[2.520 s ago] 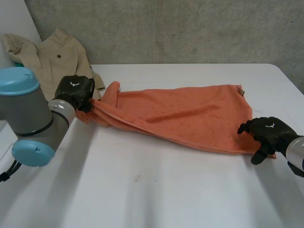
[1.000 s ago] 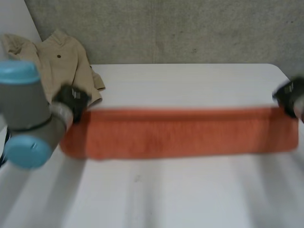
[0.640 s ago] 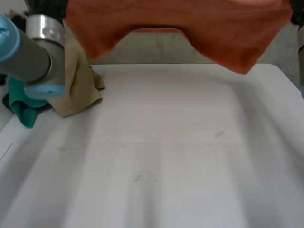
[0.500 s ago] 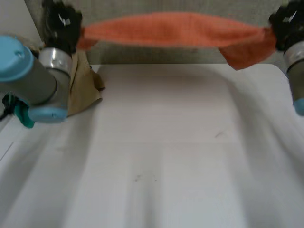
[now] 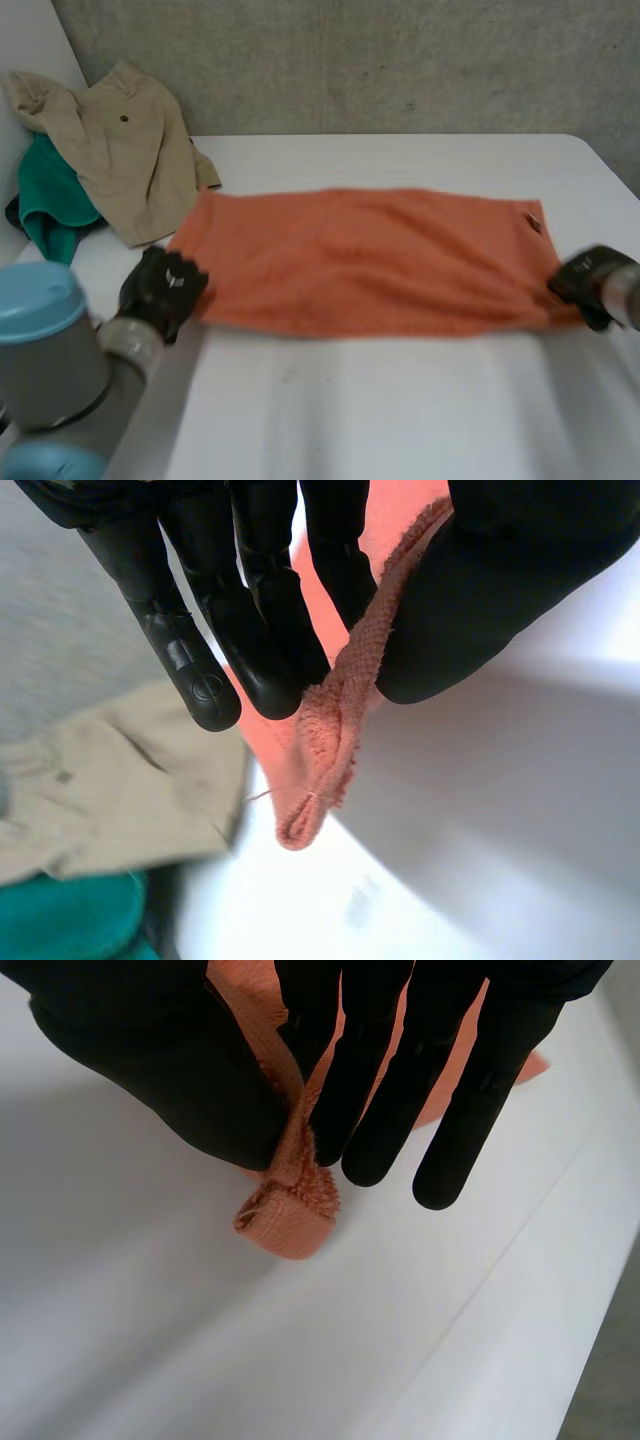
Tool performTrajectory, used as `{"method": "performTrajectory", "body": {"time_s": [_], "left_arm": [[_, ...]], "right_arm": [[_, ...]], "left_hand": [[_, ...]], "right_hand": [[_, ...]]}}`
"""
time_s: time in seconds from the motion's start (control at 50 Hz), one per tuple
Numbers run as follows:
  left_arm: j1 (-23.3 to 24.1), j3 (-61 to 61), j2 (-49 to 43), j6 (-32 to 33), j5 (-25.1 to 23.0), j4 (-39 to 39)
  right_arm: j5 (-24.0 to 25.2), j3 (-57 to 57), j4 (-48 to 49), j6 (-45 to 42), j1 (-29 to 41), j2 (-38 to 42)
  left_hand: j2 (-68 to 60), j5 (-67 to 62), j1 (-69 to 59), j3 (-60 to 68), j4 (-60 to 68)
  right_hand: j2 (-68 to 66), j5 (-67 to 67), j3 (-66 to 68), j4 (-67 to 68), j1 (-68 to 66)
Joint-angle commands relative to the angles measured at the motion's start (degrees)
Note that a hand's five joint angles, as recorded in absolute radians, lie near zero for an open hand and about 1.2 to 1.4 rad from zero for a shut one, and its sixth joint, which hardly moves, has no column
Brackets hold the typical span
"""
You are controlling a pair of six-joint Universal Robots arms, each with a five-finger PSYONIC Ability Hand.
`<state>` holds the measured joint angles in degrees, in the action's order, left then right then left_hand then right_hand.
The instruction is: Fold the laundry.
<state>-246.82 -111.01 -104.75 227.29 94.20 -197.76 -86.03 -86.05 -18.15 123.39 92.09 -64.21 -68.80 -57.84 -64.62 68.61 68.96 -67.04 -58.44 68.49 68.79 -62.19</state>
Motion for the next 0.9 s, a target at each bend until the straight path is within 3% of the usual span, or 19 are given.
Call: {"method": "performTrajectory", "body": {"time_s": [0.02, 0.12, 0.24, 0.34, 0.48, 0.66, 0.68, 0.7, 0.72, 0.76, 0.9], "left_arm": [[0.1, -4.7, 9.2, 1.1, -0.3, 26.4], [0.5, 1.8, 5.0, 0.9, -0.2, 24.5], [1.1, 12.6, -5.3, 0.4, 0.5, 12.3], [1.1, 22.1, -14.2, -0.1, 4.3, 4.2], [2.1, 32.2, -24.3, 0.3, 7.4, 2.4], [2.7, 39.9, -30.9, 0.5, 7.4, -2.2], [2.7, 40.2, -31.2, 0.5, 7.3, -3.1], [2.9, 40.3, -31.4, 0.6, 7.3, -4.6], [3.0, 40.3, -31.4, 0.6, 7.3, -5.4], [3.5, 40.0, -31.2, 0.6, 7.4, -7.0], [5.4, 38.6, -27.5, 0.0, 7.3, -10.5]], "right_arm": [[0.3, -9.8, -5.0, -14.0, -6.1, -8.2], [0.2, -8.6, 1.9, -11.3, -5.7, -7.0], [0.2, -2.9, 13.0, -3.7, -2.1, 1.3], [0.5, 1.6, 22.6, -1.8, 0.5, 5.5], [0.6, 8.9, 33.3, -1.8, 2.7, 13.5], [-0.8, 19.7, 35.3, -2.3, 3.7, 23.3], [-0.9, 20.0, 35.4, -2.2, 3.7, 23.6], [-1.2, 20.6, 35.4, -1.8, 4.0, 23.8], [-1.6, 20.7, 35.5, -1.8, 4.2, 23.8], [-3.0, 20.9, 35.7, -1.1, 4.5, 23.3], [-4.9, 19.3, 35.0, 6.2, 4.1, 17.2]], "left_hand": [[-11.2, -12.2, -15.4, 11.4, 11.0], [-11.2, -12.2, -15.4, 11.4, 11.0], [-11.2, -12.2, -15.4, 11.4, 11.0], [-11.2, -12.2, -15.4, 11.4, 11.0], [-11.2, -12.2, -15.4, 11.4, 11.0], [-11.2, -12.2, -15.4, 11.4, 11.0], [-11.2, -12.2, -15.4, 11.4, 11.0], [-11.2, -12.2, -15.4, 11.4, 11.0], [6.4, 5.5, 2.2, -6.2, -6.6], [52.6, 51.7, 48.5, -52.4, -52.8], [58.8, 57.8, 54.6, -58.6, -59.0]], "right_hand": [[-13.0, -11.6, 11.5, 11.2, -17.8], [-13.0, -11.6, 11.5, 11.2, -17.8], [-13.0, -11.6, 11.5, 11.2, -17.8], [-13.0, -11.6, 11.5, 11.2, -17.8], [-13.0, -11.6, 11.5, 11.2, -17.8], [-13.0, -11.6, 11.5, 11.2, -17.8], [-7.5, -6.1, 6.1, 5.8, -12.4], [35.3, 36.7, -36.8, -37.1, 30.5], [57.0, 58.4, -58.5, -58.8, 52.2], [57.0, 58.4, -58.5, -58.8, 52.2], [57.0, 58.4, -58.5, -58.8, 52.2]]}}
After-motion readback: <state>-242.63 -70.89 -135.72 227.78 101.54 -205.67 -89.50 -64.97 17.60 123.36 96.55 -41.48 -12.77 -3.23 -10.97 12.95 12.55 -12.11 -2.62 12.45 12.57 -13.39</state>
